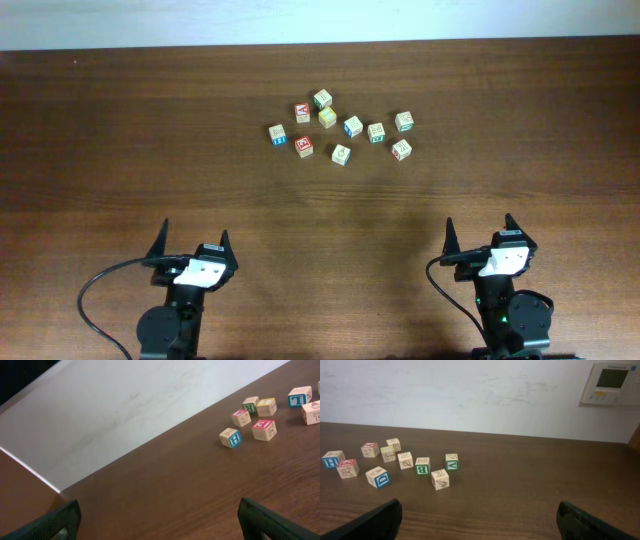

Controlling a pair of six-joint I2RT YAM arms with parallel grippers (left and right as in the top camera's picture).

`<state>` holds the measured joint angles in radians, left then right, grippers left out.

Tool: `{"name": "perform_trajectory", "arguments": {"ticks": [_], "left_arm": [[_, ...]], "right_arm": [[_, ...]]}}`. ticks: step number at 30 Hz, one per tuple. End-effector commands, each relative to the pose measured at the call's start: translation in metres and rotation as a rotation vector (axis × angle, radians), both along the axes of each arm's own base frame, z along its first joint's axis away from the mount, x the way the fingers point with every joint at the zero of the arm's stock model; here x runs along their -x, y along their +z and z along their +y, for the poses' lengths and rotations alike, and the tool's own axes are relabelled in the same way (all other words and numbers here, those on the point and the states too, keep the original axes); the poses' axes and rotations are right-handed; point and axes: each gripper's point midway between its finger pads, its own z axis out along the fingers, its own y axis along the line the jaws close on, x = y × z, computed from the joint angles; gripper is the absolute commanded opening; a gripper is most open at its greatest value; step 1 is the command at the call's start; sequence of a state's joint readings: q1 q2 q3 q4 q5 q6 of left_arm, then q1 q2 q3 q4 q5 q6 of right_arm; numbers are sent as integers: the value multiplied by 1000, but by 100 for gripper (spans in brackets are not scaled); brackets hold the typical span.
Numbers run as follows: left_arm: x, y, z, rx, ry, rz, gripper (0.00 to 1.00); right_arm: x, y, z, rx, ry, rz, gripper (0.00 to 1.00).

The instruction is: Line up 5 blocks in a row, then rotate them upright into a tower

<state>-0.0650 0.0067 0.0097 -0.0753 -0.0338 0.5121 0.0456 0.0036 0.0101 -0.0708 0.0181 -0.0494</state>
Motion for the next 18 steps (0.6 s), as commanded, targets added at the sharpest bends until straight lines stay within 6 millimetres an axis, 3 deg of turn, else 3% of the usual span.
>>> {"name": "perform_trajectory", "arguments": {"ticks": [1, 12, 18], "left_arm": [[0, -3, -3, -8, -20, 9, 99], [3, 10, -23, 1, -135, -18, 99], [5, 25, -25, 17, -151, -40, 99]], "right_arm": [[0, -4, -1, 1, -10, 11, 98], [0, -1, -1, 0, -8, 2, 98], [2, 16, -1, -2, -9, -34, 98]]}}
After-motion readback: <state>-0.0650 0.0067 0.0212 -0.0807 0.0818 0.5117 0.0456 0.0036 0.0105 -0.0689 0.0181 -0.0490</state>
